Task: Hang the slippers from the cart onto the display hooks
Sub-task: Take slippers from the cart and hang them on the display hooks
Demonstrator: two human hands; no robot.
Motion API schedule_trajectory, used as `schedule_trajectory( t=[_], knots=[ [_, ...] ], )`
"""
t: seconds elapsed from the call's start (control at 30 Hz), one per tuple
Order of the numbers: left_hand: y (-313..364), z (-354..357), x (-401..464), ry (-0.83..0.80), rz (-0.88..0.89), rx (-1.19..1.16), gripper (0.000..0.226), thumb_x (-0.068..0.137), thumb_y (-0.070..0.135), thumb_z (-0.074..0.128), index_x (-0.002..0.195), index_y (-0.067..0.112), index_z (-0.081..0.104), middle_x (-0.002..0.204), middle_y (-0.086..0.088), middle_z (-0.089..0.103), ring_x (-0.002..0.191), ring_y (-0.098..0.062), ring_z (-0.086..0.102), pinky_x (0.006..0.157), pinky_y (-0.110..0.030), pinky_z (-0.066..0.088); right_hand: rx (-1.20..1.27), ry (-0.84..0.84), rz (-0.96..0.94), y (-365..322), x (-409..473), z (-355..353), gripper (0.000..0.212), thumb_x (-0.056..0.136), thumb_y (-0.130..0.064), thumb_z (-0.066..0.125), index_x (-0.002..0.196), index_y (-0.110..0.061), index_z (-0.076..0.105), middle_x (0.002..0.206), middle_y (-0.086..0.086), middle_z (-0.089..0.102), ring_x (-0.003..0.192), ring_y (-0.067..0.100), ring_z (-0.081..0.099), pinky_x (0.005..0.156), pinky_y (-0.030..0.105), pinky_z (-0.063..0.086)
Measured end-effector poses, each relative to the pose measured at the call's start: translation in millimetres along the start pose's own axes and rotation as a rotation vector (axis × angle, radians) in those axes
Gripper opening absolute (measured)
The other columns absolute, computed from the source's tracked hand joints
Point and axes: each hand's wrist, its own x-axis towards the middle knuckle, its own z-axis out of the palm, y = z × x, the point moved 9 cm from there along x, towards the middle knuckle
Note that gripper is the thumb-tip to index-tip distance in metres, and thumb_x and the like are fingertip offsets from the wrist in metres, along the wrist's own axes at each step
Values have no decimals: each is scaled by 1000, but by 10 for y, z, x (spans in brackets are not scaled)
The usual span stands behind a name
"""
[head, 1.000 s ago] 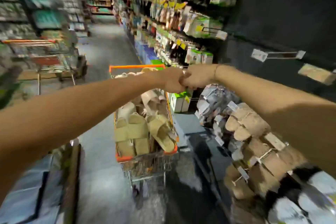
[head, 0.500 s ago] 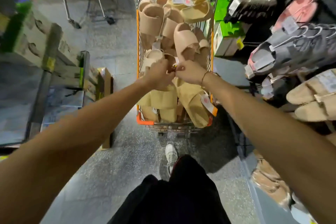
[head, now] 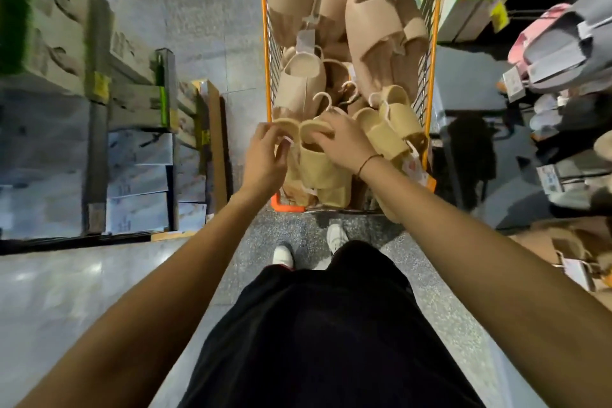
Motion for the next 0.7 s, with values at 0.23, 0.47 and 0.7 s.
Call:
schedule_trajectory(
  t=[0.23, 0.47, 0.7],
  knots=[
    [3, 51, -66, -9, -28, -215, 9, 97, 15, 56, 94, 12, 64, 85, 0, 66, 76, -11, 61, 68, -29, 51, -41, 320, 180, 99, -279, -92, 28, 91, -31, 55, 118, -37, 60, 121, 2, 56, 108, 26, 55, 90, 44, 51],
    [67, -249, -250, -20, -28, -465, 13, 94, 10, 57, 90, 12, 69, 84, 5, 68, 80, -7, 62, 71, -20, 50, 14, 495, 10, -468, -758, -12, 51, 88, -10, 57, 136, -27, 59, 140, -2, 46, 129, 11, 41, 111, 40, 39],
    [499, -865, -223, -4, 129, -620, 14, 91, 17, 58, 83, 9, 66, 73, -3, 65, 70, -19, 58, 63, -33, 44, -10, 689, -90, -1085, -1143, -188, 48, 91, -13, 61, 138, -17, 55, 150, 3, 40, 143, 16, 33, 117, 35, 33]
  ],
)
